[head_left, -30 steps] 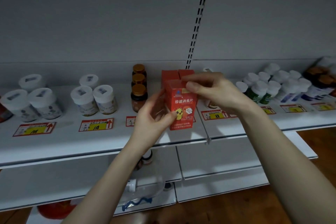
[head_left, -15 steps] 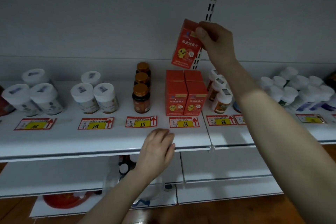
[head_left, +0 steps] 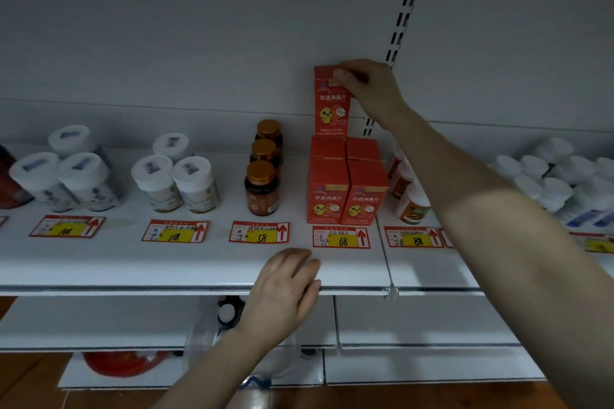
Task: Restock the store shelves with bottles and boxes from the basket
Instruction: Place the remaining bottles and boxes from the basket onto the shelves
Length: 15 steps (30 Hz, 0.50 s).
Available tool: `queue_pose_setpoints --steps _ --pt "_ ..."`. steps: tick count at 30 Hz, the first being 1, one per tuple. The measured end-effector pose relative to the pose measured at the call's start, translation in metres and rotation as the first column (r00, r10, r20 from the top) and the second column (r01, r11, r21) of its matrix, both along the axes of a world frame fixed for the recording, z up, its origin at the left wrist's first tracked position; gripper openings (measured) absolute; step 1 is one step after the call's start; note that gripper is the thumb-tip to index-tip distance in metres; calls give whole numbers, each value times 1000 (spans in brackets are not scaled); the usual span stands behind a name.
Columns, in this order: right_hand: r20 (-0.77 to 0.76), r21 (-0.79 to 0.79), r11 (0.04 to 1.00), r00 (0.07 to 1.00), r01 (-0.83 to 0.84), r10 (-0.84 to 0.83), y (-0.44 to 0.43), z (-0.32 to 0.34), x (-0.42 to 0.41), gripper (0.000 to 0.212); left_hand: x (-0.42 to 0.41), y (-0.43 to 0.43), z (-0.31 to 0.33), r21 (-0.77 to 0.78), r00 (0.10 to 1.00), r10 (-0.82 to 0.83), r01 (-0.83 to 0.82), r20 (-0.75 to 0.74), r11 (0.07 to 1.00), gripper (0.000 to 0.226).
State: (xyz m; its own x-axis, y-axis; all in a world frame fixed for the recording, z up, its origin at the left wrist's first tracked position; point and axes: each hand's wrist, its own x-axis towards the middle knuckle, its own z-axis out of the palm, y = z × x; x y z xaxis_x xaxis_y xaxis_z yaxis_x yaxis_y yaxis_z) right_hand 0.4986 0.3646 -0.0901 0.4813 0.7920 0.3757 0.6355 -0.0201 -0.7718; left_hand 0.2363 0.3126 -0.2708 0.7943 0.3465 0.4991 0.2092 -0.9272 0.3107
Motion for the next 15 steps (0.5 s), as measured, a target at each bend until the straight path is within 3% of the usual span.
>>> queue_pose_setpoints --steps 15 --pt "15 61 998 1000 -19 19 0 -17 -6 29 0 0 -1 10 1000 14 -14 -4 1000 24"
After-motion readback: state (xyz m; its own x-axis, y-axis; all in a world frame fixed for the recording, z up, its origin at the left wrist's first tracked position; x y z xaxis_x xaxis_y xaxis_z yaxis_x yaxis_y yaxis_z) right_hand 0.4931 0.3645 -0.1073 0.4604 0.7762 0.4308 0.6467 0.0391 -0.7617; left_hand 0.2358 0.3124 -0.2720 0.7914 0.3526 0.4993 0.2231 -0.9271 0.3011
